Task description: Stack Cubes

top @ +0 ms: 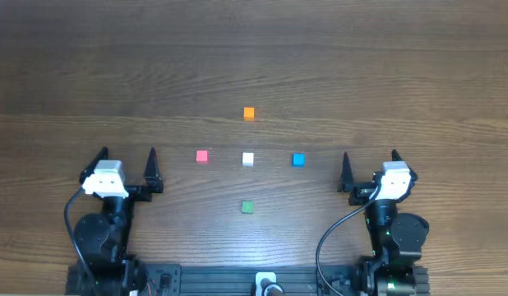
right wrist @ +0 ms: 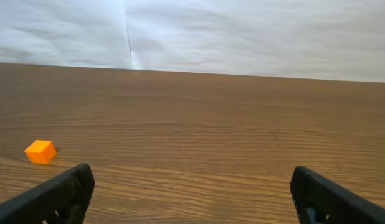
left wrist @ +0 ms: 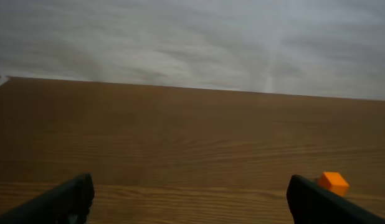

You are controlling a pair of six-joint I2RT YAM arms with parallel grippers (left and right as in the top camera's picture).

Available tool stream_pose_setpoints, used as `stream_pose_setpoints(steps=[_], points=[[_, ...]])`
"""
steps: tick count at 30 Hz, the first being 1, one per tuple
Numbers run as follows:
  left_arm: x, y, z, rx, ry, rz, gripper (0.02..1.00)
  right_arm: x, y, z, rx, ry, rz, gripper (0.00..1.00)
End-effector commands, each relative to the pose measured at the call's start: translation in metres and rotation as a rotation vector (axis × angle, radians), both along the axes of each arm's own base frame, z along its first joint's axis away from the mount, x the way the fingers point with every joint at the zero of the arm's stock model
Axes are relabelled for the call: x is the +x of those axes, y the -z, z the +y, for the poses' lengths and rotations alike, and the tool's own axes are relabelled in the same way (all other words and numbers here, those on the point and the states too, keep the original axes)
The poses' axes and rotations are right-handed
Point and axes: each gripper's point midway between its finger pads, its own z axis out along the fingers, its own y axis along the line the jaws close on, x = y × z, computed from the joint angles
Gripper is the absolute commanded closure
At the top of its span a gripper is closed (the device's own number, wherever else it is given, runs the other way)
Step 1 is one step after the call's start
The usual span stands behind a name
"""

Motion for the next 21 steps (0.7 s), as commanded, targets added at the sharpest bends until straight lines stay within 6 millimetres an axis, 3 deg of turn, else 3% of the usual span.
stream_pose_setpoints(steps=[1, 6, 12, 21], points=[[0.0, 0.003, 0.006, 0.024, -0.033, 0.009, 0.018, 0.001, 0.003, -0.002, -0.008, 0.009, 0.002, 0.007], [0.0, 0.002, -0.004, -0.024, 0.025, 0.003, 0.018, 0.0, 0.003, -0.002, -0.008, 0.009, 0.002, 0.007], [0.006, 0.002, -0.024, -0.149, 0.097, 0.145, 0.02, 0.001, 0.003, -0.002, -0.008, 0.009, 0.002, 0.009], [0.048, -0.015, -0.07, -0.185, 0.2, 0.513, 0.023, 0.001, 0.003, -0.002, -0.008, 0.009, 0.002, 0.007]])
